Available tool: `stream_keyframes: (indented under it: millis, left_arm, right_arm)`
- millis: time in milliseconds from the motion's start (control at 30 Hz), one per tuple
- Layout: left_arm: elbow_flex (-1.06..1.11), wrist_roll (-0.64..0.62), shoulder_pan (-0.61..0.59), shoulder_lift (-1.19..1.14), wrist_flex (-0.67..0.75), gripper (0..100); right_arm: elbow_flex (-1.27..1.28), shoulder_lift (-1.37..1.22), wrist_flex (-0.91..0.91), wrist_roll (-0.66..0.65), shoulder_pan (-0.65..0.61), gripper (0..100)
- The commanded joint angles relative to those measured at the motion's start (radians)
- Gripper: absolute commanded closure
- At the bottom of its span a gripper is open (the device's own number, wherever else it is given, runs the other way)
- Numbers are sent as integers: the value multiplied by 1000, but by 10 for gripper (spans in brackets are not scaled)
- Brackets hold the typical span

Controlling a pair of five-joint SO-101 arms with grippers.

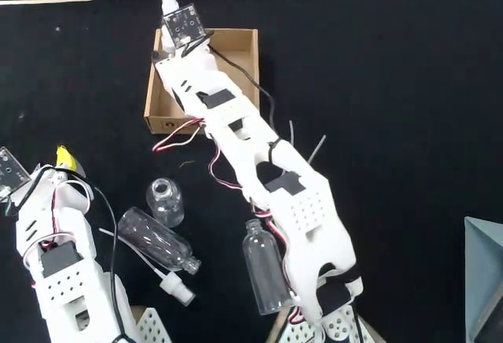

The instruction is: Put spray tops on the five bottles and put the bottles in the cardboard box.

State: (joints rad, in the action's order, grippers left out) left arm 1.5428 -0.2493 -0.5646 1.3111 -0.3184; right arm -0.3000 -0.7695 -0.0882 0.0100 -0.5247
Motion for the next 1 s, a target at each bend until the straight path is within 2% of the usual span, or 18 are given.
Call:
stream_keyframes:
  millis: [0, 700, 967]
  left_arm:
    - [-7, -5, -4, 15, 17, 855]
    - [-7, -5, -7, 15, 18, 852]
    - [-7, -5, -7, 15, 20, 852]
  right_arm:
    - [-71, 8, 31, 8, -14, 898]
    - [-67, 12, -35, 8, -18, 896]
    - [-113, 12, -167, 8, -20, 761]
